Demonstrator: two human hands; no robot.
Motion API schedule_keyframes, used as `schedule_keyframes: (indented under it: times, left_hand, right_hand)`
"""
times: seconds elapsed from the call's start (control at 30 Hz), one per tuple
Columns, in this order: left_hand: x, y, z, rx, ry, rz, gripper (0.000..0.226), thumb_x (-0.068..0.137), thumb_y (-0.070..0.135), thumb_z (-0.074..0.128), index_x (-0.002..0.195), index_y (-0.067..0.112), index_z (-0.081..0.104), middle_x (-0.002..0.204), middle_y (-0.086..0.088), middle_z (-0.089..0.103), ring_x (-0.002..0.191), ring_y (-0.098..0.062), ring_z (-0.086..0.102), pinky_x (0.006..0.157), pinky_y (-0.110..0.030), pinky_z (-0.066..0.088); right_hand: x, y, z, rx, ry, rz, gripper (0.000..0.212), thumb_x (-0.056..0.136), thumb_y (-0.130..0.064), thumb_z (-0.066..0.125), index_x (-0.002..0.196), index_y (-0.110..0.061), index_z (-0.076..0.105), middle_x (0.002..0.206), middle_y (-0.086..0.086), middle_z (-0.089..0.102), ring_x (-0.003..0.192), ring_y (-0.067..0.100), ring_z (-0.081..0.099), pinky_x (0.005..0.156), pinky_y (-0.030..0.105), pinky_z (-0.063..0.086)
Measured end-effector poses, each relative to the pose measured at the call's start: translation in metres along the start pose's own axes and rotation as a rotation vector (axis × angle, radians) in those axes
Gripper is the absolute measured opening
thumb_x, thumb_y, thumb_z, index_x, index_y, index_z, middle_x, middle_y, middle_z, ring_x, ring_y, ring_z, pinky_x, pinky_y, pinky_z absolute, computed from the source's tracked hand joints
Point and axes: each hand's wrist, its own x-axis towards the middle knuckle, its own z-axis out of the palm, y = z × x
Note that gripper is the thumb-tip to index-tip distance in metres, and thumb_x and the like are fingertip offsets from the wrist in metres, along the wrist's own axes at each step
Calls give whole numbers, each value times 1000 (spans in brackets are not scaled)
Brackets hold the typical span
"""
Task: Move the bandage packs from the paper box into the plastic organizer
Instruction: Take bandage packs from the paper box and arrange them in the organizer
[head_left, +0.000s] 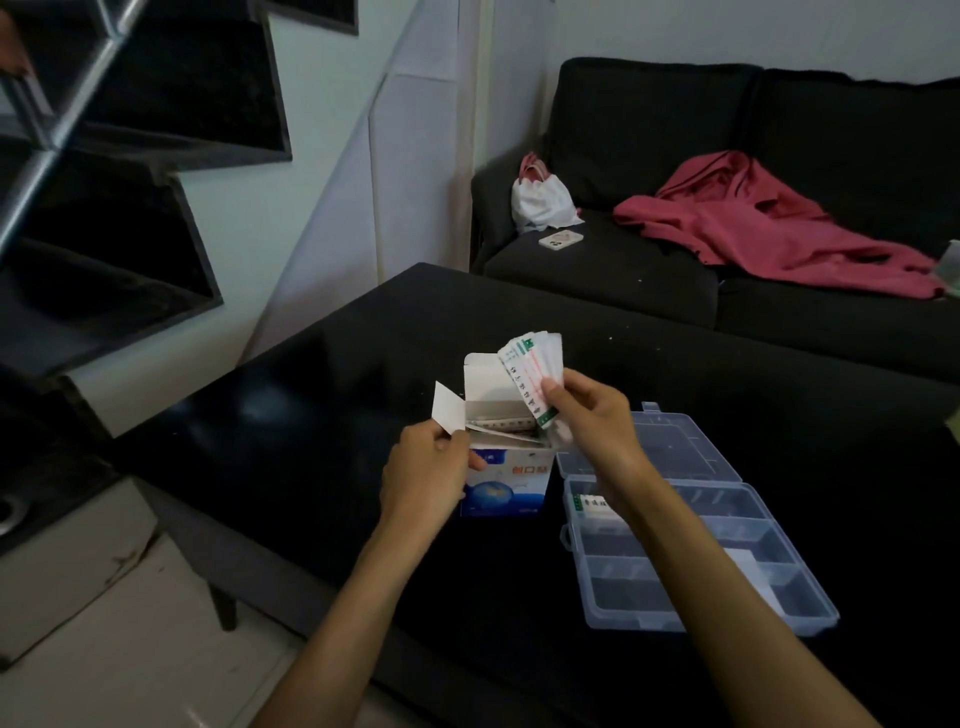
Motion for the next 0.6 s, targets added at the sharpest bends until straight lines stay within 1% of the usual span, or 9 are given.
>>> schedule_keyframes:
  times: [0.1,0.2,0.23,0.3,0.37,0.4,0.47,0.53,0.6]
  left_hand:
    - [2,-3,1,-118,16,-39,28,92,16,50,68,11,62,55,9,61,49,-8,52,53,-25,42]
    - [6,-4,0,-152,53,-41,31,92,16,50,64,11,63,50,10,58,52,-9,51,55,-25,39]
    - [9,-5,0,-153,57,-40,30,93,18,51,67,11,63,56,9,60,55,-11,53,56,-26,39]
    - [12,-5,0,-172,55,-53,20,93,29,55,88,11,62,72,3,64,68,-17,61,54,-27,43]
    - [10,-6,-1,-194,102,-89,44,86,47,61,112,13,53,91,-1,65,86,-24,65,63,-33,50]
    - [4,-3,-2,-226,176,-103,49,85,51,61,115,14,49,97,-3,63,88,-23,63,67,-34,50]
    - [-13,9,-2,-341,308,-24,34,91,45,55,108,17,48,91,-2,59,77,-15,58,62,-27,45]
    - [-32,19,7,-376,211,85,19,95,36,52,95,18,57,79,6,59,68,-6,57,51,-15,42]
    - [-47,23,24,-261,-67,126,20,96,34,51,88,23,65,77,10,63,69,-2,59,50,-13,42]
  right_hand:
    - [1,-3,-4,133,94,35,18,95,-21,52,110,-22,63,103,3,67,93,16,66,72,26,55]
    - [-3,-7,-15,215,199,34,24,95,-20,53,117,-17,61,104,5,67,92,13,66,69,22,53]
    - [-6,-9,-20,233,208,44,25,95,-19,53,118,-16,61,106,5,67,93,13,66,70,22,52]
    - [-15,-11,-33,244,219,76,27,94,-18,53,120,-14,59,107,5,66,95,14,65,72,24,52]
    - [-31,-10,-48,202,239,102,28,94,-17,53,122,-14,58,108,6,65,97,16,63,77,27,53]
    - [-40,-6,-56,166,252,109,27,94,-17,53,121,-14,59,108,5,65,98,17,63,79,29,54]
    - [-58,4,-70,85,266,116,20,94,-19,54,112,-19,62,102,4,65,94,17,64,76,29,54]
    - [-70,15,-77,75,263,156,12,93,-18,55,101,-21,64,96,3,67,89,16,66,70,26,53]
    - [-72,22,-76,127,239,220,13,93,-17,56,101,-18,65,96,4,68,89,16,65,69,24,52]
